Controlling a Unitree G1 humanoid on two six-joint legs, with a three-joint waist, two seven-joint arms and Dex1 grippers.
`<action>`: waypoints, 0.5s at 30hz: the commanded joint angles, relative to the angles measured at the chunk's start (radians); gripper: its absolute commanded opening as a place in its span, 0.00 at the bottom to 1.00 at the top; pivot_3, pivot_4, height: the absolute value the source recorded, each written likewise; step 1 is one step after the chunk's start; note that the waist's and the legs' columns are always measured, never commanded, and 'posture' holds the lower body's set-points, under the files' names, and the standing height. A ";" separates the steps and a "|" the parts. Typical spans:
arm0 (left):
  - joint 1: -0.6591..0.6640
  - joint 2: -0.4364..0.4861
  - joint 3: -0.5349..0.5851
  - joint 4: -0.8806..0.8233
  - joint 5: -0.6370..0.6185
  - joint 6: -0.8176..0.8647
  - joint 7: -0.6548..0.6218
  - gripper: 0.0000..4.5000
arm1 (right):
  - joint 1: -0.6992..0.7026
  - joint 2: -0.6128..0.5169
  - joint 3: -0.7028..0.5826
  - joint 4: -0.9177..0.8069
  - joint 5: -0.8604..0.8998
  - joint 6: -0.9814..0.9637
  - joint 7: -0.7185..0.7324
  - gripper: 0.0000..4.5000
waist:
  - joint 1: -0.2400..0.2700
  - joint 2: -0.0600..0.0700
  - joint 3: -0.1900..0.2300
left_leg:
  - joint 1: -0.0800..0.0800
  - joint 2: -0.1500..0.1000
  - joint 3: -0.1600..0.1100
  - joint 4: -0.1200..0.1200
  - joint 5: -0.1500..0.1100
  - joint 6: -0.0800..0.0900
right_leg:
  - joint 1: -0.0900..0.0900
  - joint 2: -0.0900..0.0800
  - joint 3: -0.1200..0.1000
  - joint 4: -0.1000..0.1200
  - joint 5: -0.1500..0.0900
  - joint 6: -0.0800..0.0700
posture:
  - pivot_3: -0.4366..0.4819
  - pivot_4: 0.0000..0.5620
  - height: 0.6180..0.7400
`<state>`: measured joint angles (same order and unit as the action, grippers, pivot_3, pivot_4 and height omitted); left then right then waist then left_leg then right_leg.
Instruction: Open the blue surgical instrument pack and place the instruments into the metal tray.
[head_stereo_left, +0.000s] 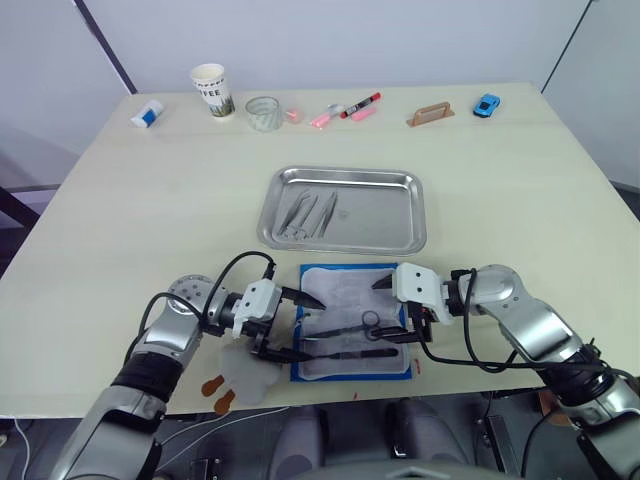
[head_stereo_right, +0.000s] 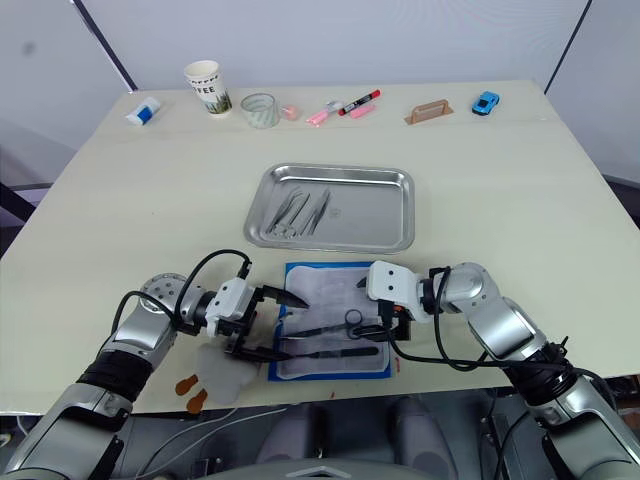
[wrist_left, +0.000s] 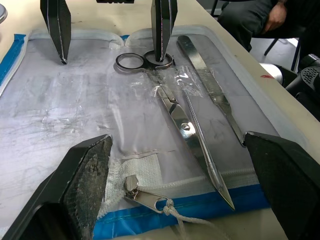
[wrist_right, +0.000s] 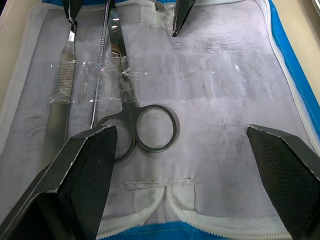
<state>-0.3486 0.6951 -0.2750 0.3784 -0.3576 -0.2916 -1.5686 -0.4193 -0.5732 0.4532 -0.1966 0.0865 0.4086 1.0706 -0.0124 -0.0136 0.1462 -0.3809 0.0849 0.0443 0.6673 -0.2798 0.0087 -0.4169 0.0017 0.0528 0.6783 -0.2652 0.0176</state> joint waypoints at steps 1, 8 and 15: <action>0.018 0.008 -0.034 0.020 0.042 0.021 -0.046 0.99 | 0.001 -0.010 -0.012 -0.042 0.004 0.005 0.004 1.00 | 0.000 0.000 0.000 | 0.000 0.000 0.000 0.000 0.000 0.000 | 0.000 0.000 0.000 0.000 0.000 0.000 | 0.48 0.27 0.98; 0.010 0.013 -0.041 0.036 0.038 0.013 -0.046 0.99 | 0.005 -0.029 -0.011 -0.057 0.005 0.026 0.010 1.00 | 0.001 0.000 0.000 | 0.000 0.000 0.000 0.000 0.000 0.000 | 0.000 0.000 0.000 0.000 0.000 0.000 | 0.48 0.27 0.98; 0.014 0.019 -0.042 0.050 0.036 0.000 -0.046 0.99 | 0.007 -0.010 -0.020 -0.061 0.021 0.022 0.002 1.00 | 0.001 0.000 0.000 | 0.000 0.000 0.000 0.000 0.000 0.000 | 0.000 0.000 0.000 0.000 0.000 0.000 | 0.48 0.27 0.98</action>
<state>-0.3591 0.6977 -0.2843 0.3928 -0.3579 -0.2971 -1.5686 -0.4182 -0.5821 0.4524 -0.2224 0.0947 0.4331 1.0721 -0.0116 -0.0136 0.1463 -0.3810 0.0849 0.0443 0.6674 -0.2798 0.0087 -0.4169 0.0016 0.0528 0.6782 -0.2652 0.0177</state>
